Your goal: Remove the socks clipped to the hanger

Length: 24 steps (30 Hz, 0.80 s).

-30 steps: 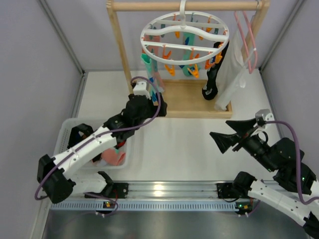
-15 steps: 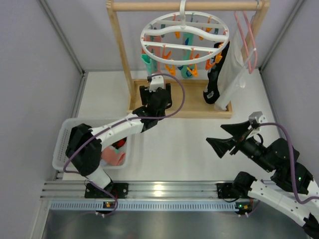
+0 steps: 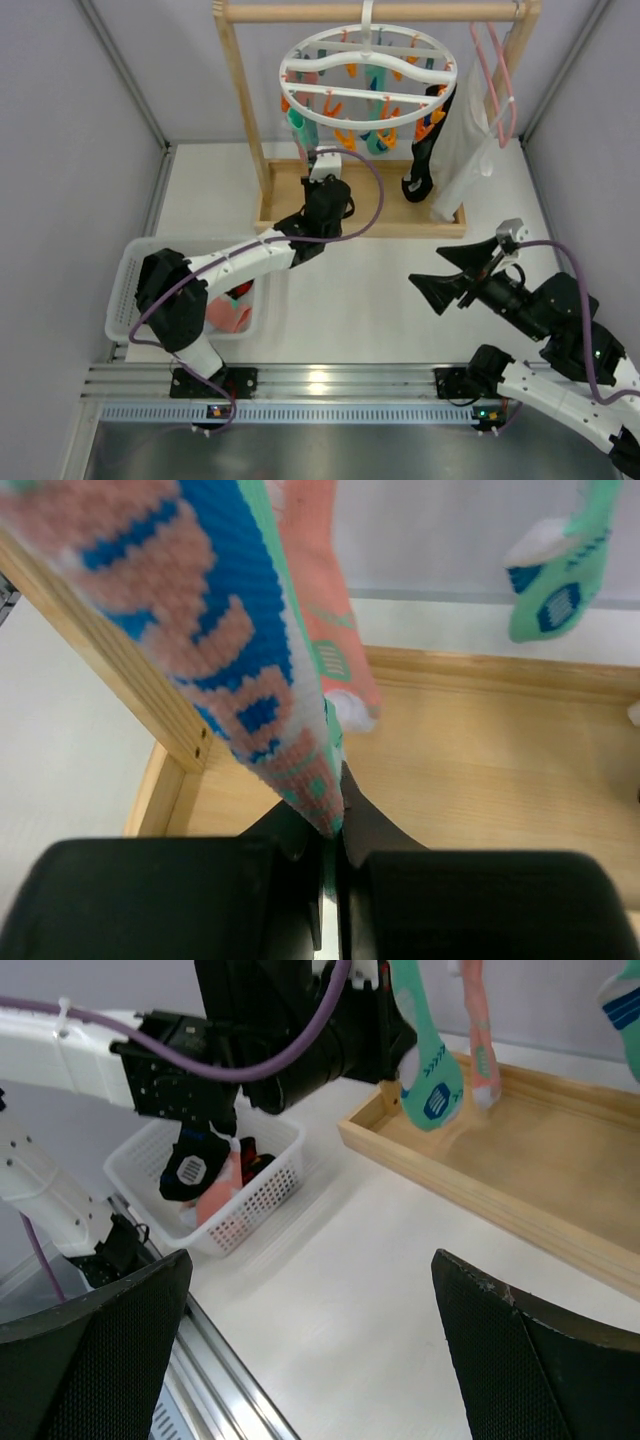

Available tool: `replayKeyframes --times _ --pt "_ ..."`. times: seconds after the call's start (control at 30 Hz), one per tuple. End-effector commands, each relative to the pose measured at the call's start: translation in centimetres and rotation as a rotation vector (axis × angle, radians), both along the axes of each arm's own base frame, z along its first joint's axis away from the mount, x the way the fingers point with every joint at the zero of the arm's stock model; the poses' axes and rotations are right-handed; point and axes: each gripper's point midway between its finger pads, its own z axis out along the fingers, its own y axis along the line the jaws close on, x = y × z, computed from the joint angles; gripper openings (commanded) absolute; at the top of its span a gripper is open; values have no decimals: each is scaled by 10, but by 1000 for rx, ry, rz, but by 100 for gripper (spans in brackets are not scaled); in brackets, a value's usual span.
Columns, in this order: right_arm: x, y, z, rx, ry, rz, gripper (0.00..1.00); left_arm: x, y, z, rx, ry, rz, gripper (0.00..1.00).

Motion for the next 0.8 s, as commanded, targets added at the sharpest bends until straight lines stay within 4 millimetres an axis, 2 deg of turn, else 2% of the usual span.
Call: replayKeyframes --times 0.0,0.03,0.07,0.13,0.17,0.2,0.23,0.27,0.3,0.33,0.4,0.43,0.5,0.53,0.57,0.6,0.63,0.67,0.77 --pt "-3 -19 76 199 -106 -57 99 -28 -32 48 -42 -99 -43 0" --pt "-4 -22 85 221 -120 -62 99 -34 -36 49 -24 -101 -38 0" --pt "-5 -24 92 238 -125 -63 100 -48 -53 48 -15 -100 -75 0" --pt "-13 -32 113 274 -160 -57 99 -59 -66 53 3 -106 -91 0" --pt "-14 -35 119 278 -171 -60 99 -70 -82 50 19 -103 -123 0" --pt "-18 -43 133 299 -195 -74 99 -75 -88 50 32 -104 -129 0" --pt "-15 -42 136 288 -193 -81 99 -78 -94 56 46 -112 -127 0" --pt "-18 -49 148 279 -208 -92 100 -86 -108 50 74 -106 -150 0" --pt "-17 -49 152 261 -211 -98 99 -89 -114 49 89 -106 -153 0" --pt "-6 -38 143 182 -177 -103 99 -94 -126 50 130 -108 -160 0" --pt "0 -44 160 170 -175 -150 100 -100 -137 50 183 -110 -171 0" --pt "13 -32 154 99 -157 -160 99 -106 -150 50 195 -113 -185 0" --pt "21 -29 162 47 -150 -181 99 -110 -161 46 232 -112 -204 0" --pt "34 -16 157 -1 -125 -189 100 -115 -169 40 251 -109 -219 0" --pt "38 -19 170 -2 -138 -215 99 -116 -173 44 246 -114 -220 0" --pt "44 -15 167 -39 -123 -226 99 -117 -176 40 260 -112 -223 0" --pt "57 -1 160 -90 -105 -226 98 -119 -179 37 272 -109 -229 0" --pt "60 1 168 -98 -120 -229 97 -120 -181 35 274 -109 -237 0" --pt "81 25 158 -173 -104 -223 91 -123 -180 34 260 -108 -242 0"
